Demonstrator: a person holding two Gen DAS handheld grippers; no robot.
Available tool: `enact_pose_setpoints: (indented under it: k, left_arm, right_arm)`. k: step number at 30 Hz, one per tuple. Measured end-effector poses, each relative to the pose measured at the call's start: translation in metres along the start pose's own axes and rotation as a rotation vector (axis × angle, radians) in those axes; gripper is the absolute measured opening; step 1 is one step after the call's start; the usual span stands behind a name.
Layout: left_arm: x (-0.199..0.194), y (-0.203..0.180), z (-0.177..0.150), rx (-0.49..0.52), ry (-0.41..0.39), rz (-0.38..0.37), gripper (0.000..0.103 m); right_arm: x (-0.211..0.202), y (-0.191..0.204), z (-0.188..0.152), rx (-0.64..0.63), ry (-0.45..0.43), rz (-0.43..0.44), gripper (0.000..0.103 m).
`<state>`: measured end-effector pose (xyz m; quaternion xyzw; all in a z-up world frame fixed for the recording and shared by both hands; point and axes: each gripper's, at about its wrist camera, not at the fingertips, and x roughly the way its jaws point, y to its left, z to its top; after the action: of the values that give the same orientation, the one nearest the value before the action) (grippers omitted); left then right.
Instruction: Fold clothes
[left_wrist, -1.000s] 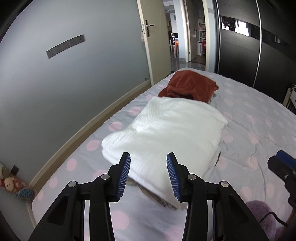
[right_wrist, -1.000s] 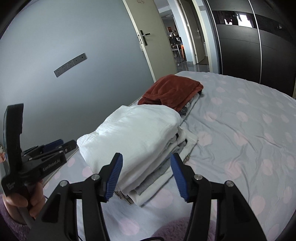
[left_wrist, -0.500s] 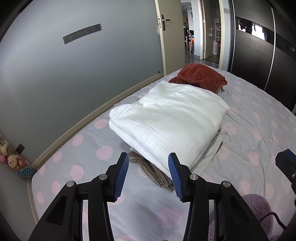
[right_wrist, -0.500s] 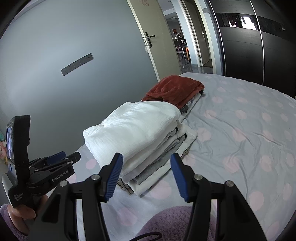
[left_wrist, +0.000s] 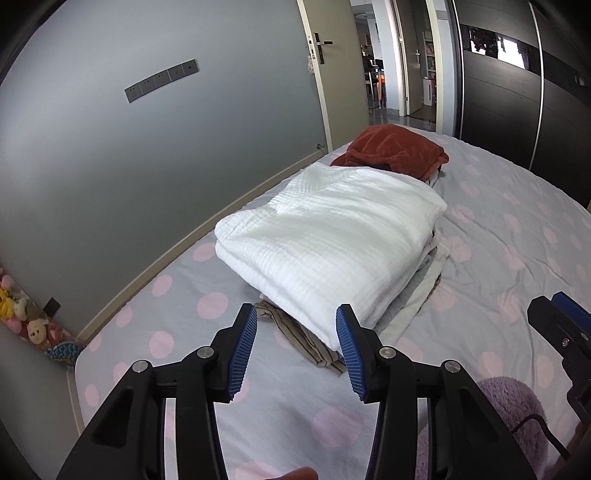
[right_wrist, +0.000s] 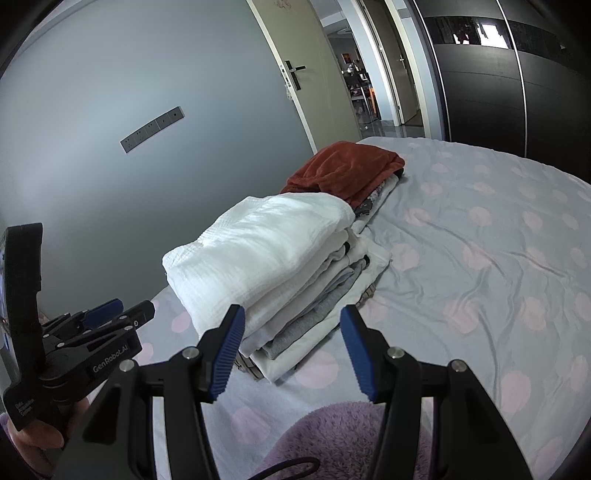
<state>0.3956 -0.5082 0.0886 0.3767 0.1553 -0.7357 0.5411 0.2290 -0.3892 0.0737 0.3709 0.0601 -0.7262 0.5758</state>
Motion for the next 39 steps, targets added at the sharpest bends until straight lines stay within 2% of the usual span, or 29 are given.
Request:
enact_pose_setpoints:
  k: [14,39]
  left_arm:
    - [0.009,0.014,-0.008,-0.015,0.015,0.013,0.047]
    - [0.007,0.024,-0.025,-0.014,0.024,-0.004,0.047]
  right_arm:
    - [0.015,0.02,-0.007,-0.045,0.033,-0.006,0.053]
    - [0.015,0.047,-0.013,-0.109,0.028,-0.018,0.053]
